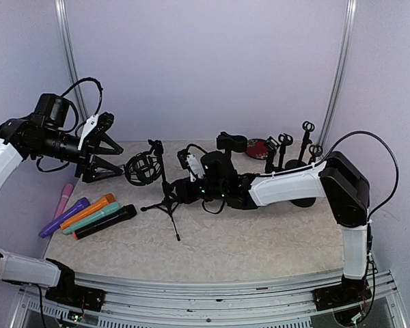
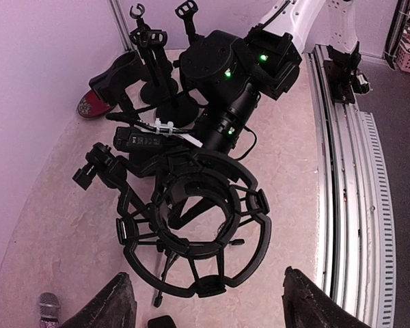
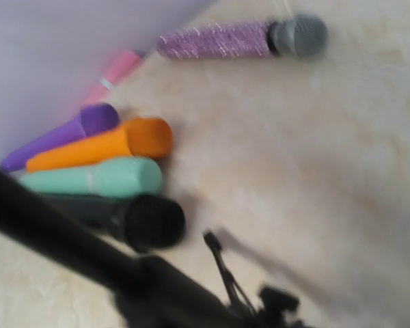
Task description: Remove the microphone from the stand
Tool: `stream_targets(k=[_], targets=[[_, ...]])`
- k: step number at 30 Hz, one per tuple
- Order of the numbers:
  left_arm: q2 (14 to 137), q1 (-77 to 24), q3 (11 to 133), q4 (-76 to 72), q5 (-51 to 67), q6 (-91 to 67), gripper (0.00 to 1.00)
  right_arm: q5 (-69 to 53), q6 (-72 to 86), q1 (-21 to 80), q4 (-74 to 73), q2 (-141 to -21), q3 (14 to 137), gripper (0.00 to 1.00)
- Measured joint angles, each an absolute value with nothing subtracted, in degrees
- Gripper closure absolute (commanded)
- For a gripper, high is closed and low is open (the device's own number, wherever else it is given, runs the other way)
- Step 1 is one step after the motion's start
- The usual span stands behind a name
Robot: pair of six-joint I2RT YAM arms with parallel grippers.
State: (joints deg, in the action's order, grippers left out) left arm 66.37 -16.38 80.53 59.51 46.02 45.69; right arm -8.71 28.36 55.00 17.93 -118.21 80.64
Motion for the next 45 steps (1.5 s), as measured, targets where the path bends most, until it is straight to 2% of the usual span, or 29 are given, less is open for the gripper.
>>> stream_targets(k=[5, 13, 21, 25, 30, 34, 45], targets=[[66.67, -16.49, 79.31, 59.55, 45.01, 46.7, 0.28, -13.06, 30.0, 53.69, 15.27, -118.21, 80.44, 0.37], [66.37, -16.49, 78.67, 59.61, 44.21, 47.59, 0.28, -23.79, 34.2, 51.13, 12.97, -118.28, 82.85, 0.46], [66.37, -16.49, 78.67, 59.66, 43.35, 48.25, 0.28, -29.45, 36.1, 50.46, 12.84, -119.9, 85.8, 0.54], [66.37, -16.49, 78.67, 59.66, 43.11, 48.29, 0.28, -30.85, 36.05, 50.43, 12.23, -121.49, 87.66, 0.7], [66.37, -16.49, 78.7, 59.66, 43.03, 48.47, 0.28, -31.31, 36.36, 50.09, 11.51, -121.97, 87.68, 0.77], [66.39, -16.49, 78.7, 59.66, 43.05, 48.47, 0.28, -31.51, 35.86, 50.04, 11.49, -121.97, 87.55, 1.0], [66.94, -16.58, 78.7, 59.66, 43.03, 48.47, 0.28, -25.39, 27.88, 50.54, 7.51, -120.25, 87.33, 1.0]])
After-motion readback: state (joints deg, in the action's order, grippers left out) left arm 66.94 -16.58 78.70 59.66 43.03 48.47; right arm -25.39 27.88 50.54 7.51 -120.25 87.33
